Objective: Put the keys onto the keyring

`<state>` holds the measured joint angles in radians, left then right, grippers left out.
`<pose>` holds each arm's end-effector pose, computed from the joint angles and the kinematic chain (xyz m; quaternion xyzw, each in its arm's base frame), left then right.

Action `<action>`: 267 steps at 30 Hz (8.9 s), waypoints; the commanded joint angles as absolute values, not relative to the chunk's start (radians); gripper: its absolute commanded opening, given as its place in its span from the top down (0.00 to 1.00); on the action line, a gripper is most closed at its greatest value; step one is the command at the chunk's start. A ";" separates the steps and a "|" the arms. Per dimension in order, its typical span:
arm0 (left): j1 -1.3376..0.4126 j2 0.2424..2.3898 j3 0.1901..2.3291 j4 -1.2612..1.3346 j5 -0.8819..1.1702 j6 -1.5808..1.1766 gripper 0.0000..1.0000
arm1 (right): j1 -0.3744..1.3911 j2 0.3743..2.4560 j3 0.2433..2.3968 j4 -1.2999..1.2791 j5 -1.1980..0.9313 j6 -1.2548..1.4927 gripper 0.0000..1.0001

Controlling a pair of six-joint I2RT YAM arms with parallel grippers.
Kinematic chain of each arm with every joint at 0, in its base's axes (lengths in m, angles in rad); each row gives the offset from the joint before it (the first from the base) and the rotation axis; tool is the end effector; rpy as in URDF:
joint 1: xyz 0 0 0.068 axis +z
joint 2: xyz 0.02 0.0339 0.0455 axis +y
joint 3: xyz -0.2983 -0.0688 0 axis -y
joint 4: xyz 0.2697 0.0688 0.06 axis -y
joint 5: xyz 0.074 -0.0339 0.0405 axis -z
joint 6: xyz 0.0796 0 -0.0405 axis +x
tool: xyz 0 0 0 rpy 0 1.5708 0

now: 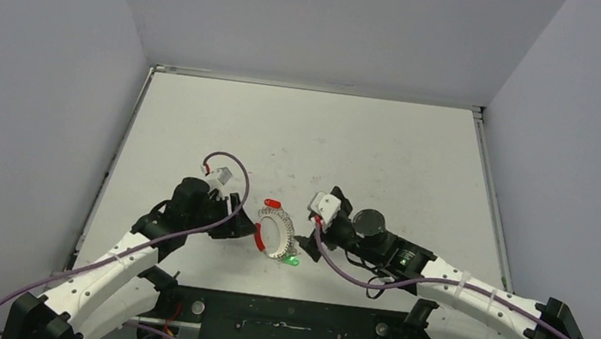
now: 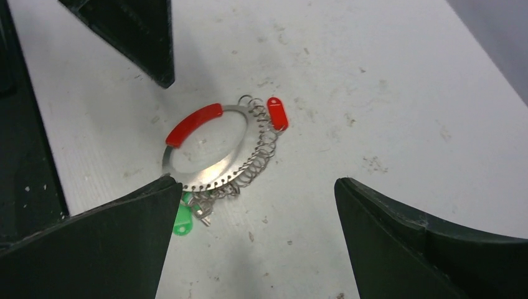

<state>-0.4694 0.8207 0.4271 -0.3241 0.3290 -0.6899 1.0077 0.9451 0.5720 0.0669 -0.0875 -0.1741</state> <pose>0.1678 -0.1140 0.1855 -0.0315 0.9001 -0.3483 0.2598 0.1353 0.2274 0.2666 -0.4704 0.6549 0.2713 0.5256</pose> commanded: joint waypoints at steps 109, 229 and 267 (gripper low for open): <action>-0.462 0.649 0.313 -0.209 0.325 -0.795 0.40 | 1.009 1.437 0.520 0.319 -0.451 -0.885 0.53; -0.791 0.588 0.196 0.483 0.466 -0.052 0.52 | 0.852 1.176 0.811 -0.114 -0.671 -0.291 1.00; -0.927 0.849 0.242 0.640 0.330 0.118 0.68 | 0.819 1.150 0.813 -0.109 -0.796 -0.265 1.00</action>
